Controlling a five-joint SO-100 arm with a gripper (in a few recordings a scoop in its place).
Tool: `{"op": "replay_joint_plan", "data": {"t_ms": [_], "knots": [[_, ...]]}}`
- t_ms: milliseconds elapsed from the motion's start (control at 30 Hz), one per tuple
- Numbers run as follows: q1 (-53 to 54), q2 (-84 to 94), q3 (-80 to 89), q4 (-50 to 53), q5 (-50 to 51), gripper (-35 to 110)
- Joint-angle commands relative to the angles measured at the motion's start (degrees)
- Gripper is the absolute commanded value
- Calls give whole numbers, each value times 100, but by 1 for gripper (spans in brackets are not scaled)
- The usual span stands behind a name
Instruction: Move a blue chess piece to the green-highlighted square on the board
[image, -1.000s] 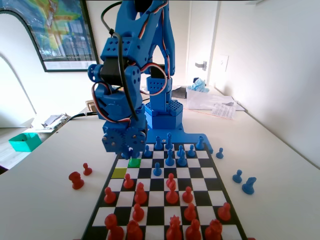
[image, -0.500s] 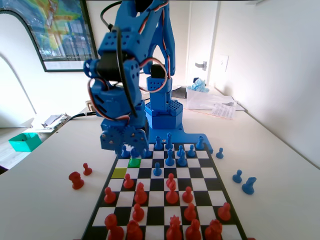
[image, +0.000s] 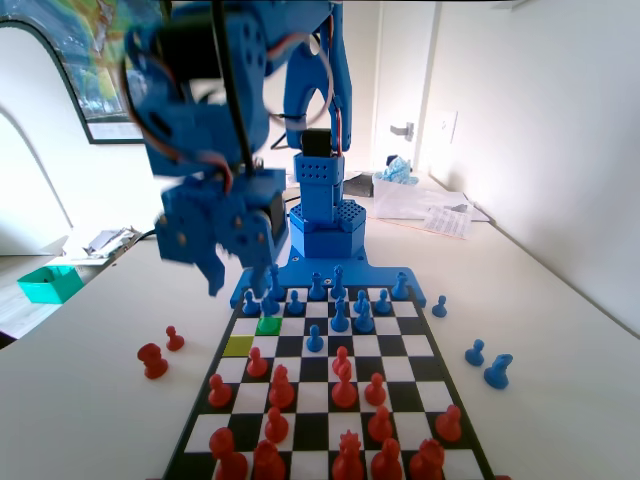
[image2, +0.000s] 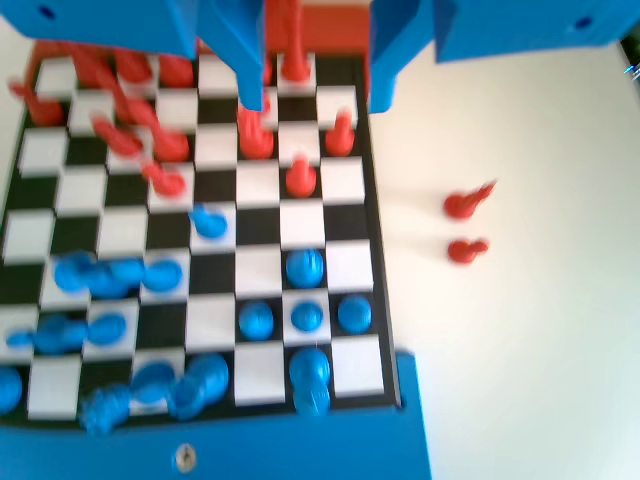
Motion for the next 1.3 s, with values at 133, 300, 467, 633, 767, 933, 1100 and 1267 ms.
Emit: {"op": "replay_joint_plan", "data": {"t_ms": [133, 300, 467, 633, 767, 933, 1100, 1267], "knots": [[-176, 1608, -527, 747, 387, 9], [-325, 2312, -501, 1160, 466, 9], [-475, 3076, -466, 1652, 510, 9], [-642, 3946, -229, 1969, 483, 9], [-747, 4667, 62, 2224, 387, 9], [-923, 5572, 527, 2479, 316, 8], [-1116, 6434, 1037, 2646, 272, 8], [-1274, 7014, 1389, 2654, 272, 8]]}}
